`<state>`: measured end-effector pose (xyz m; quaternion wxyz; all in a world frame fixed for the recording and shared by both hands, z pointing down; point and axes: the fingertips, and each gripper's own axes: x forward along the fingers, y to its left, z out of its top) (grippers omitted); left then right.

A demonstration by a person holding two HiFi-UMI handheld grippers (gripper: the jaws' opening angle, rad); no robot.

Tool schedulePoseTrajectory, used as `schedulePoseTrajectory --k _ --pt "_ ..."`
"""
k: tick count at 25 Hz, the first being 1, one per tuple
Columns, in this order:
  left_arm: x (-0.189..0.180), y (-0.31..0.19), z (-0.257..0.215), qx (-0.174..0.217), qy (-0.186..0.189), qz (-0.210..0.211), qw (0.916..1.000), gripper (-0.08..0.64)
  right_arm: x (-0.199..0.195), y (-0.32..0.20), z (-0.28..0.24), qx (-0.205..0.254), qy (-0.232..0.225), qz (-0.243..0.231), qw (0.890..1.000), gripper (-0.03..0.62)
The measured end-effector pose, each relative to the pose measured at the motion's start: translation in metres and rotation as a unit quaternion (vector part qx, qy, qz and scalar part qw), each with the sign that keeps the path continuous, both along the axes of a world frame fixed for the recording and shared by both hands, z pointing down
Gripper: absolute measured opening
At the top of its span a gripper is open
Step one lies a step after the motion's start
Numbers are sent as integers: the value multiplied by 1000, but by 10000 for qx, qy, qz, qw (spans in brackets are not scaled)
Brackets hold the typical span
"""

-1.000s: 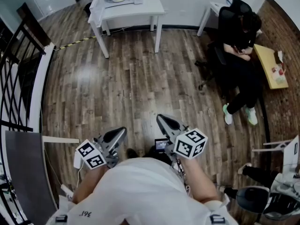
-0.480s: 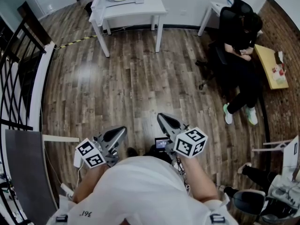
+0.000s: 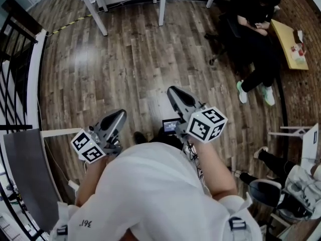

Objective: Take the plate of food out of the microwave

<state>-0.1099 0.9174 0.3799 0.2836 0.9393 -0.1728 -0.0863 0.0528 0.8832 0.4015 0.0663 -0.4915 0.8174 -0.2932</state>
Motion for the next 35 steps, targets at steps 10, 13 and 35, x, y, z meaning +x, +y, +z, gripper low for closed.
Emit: schedulePoseTrajectory --k 10,13,35 --pt "19 -2 2 -34 -11 67 10000 6 22 -6 -3 75 316 38 9995 44" --pt "25 -7 6 -25 -17 45 10000 6 27 -13 0 111 292 13 9995 44" --pt "61 -18 4 -147 -60 -286 9995 8 58 -19 8 -13 367 -183 9992 44"
